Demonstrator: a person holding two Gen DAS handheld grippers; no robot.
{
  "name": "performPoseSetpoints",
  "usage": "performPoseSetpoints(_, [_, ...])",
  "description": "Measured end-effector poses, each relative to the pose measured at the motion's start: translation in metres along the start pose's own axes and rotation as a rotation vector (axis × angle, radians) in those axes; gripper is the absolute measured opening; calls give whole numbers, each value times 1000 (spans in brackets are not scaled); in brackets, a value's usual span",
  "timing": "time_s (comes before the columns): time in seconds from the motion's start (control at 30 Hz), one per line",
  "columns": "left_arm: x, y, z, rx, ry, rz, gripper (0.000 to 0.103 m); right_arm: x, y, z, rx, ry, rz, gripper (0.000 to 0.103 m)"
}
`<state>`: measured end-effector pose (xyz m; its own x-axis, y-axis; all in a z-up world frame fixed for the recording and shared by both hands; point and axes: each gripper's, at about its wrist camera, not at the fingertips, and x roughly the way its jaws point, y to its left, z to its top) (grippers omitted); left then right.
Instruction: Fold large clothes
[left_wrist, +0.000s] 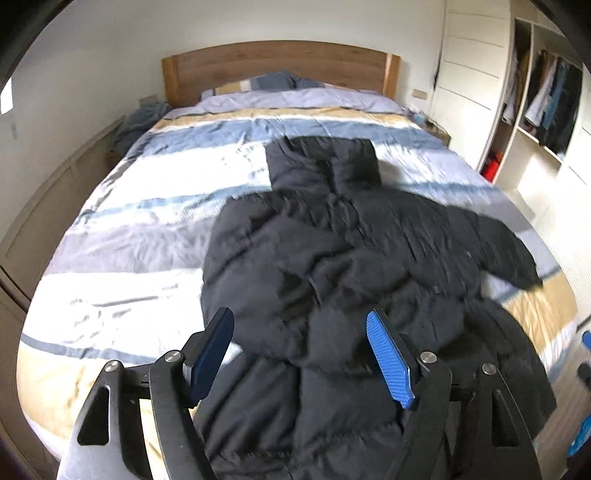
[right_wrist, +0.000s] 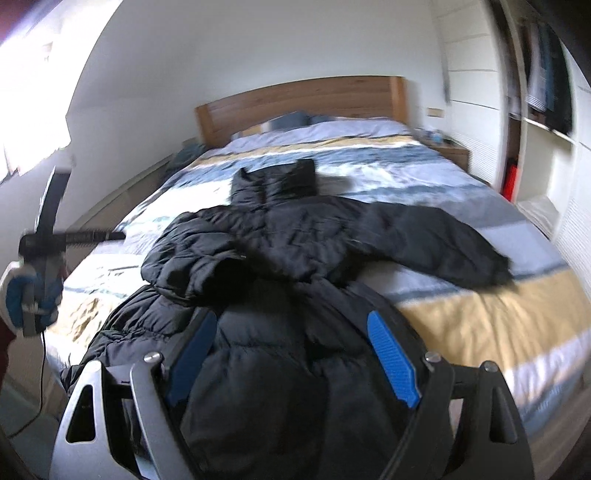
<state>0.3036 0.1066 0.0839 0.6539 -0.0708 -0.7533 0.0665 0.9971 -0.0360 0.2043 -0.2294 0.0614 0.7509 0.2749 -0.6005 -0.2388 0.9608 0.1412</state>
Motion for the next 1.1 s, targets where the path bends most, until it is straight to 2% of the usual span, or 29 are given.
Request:
performPoseSetpoints(0.13, [18,12,23,-27,-3,7,74,43,30,25,-60,22,64,84])
performPoseSetpoints(0.3, [59,26,33,-58,17,-3,74,103,61,50,-118,48,123,84])
performPoseSetpoints(0.5, [113,43,21,-113,61,8,74,176,85,66,-155,94,159,84])
performPoseSetpoints(0.67, [151,51,-3,-139,125,2,74,234,83,54,-160,169,158,84])
performPoseSetpoints(0.87, [172,44,-26,-134,156,16,75,262,61,18,-148,270,106,84])
performPoseSetpoints(1.1, [127,27,-29,-138,104,53,75,217,35,4,-103,264,57,84])
